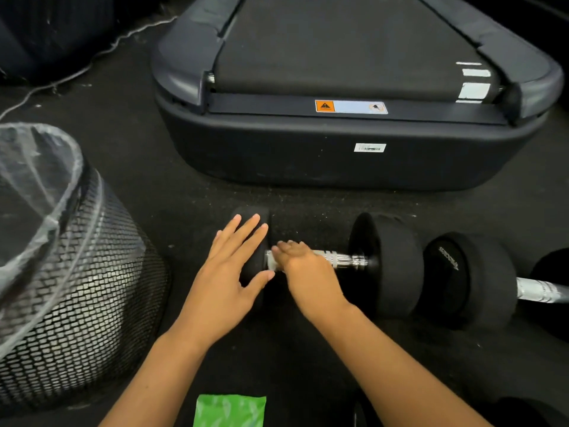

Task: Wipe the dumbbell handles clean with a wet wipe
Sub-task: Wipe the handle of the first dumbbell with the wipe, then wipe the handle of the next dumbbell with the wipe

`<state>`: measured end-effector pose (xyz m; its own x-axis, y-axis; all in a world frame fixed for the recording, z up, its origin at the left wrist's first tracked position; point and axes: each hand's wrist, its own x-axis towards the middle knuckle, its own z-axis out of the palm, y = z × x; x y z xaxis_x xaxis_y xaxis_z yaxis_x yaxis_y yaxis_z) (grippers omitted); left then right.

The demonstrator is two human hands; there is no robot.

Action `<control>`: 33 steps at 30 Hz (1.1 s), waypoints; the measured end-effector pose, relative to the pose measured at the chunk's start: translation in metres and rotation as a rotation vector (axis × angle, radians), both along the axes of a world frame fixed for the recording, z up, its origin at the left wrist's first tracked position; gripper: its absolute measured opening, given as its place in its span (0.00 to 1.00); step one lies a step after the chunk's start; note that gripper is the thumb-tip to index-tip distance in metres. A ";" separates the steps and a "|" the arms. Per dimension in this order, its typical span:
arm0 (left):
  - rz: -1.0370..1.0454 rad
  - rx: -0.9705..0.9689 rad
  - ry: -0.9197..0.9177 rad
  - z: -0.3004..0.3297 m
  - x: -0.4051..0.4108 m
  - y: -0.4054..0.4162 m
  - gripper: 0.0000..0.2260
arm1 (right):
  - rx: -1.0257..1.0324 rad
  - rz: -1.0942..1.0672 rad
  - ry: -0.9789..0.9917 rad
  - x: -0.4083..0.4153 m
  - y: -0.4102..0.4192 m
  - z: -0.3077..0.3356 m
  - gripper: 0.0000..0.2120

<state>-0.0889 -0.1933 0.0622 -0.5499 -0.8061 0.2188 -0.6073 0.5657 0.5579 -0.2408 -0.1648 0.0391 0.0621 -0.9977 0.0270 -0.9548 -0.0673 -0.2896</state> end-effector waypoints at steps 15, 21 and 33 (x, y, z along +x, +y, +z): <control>0.000 -0.005 0.007 -0.001 0.001 -0.001 0.31 | 0.147 -0.242 -0.056 -0.032 -0.005 0.001 0.20; -0.002 0.000 0.025 -0.001 0.000 0.000 0.31 | 0.081 -0.299 -0.035 -0.037 0.001 0.003 0.11; 0.009 0.012 0.032 -0.002 0.001 -0.001 0.31 | 0.235 -0.227 0.007 -0.022 -0.005 -0.002 0.23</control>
<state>-0.0879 -0.1938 0.0603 -0.5355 -0.8136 0.2267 -0.5938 0.5535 0.5839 -0.2631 -0.1696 0.0375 -0.1635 -0.9650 -0.2049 -0.9397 0.2156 -0.2656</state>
